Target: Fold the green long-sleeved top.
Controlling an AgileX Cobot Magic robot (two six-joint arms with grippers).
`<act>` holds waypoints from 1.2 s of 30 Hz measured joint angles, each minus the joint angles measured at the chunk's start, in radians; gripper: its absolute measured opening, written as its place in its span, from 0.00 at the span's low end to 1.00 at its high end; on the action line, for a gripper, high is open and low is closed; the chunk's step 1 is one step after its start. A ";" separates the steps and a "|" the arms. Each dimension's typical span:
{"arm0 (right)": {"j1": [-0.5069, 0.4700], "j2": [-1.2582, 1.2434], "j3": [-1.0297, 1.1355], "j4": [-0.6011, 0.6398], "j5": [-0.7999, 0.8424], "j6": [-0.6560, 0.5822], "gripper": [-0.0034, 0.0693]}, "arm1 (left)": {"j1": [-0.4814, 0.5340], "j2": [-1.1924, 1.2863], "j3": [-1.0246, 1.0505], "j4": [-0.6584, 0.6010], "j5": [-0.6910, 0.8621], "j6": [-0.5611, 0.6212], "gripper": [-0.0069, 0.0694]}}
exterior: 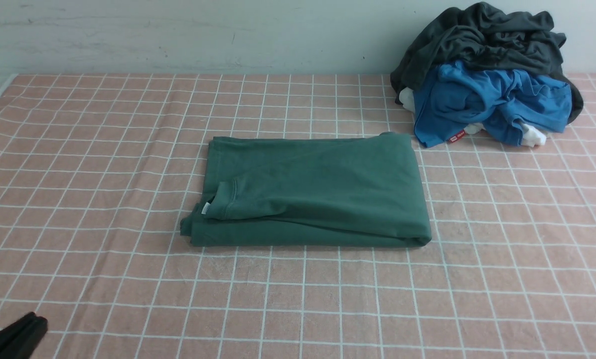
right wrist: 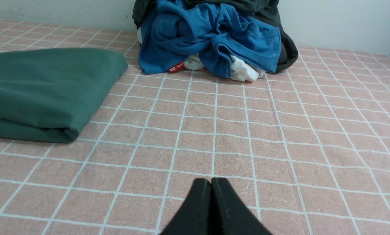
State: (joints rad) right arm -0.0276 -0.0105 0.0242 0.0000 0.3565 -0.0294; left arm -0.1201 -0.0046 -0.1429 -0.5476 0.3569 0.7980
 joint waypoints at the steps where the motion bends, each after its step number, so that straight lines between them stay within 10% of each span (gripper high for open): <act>1: 0.000 0.000 0.000 0.000 0.000 0.000 0.03 | 0.022 -0.005 0.008 0.043 -0.015 -0.052 0.09; 13: 0.000 0.000 -0.001 0.000 0.000 0.000 0.03 | 0.112 -0.006 0.163 0.483 -0.019 -0.679 0.09; 36: 0.000 0.000 -0.001 0.000 0.000 0.001 0.03 | 0.058 -0.006 0.162 0.492 0.001 -0.671 0.09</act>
State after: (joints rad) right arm -0.0276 -0.0105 0.0234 0.0000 0.3567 -0.0284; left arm -0.0623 -0.0107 0.0196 -0.0560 0.3579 0.1274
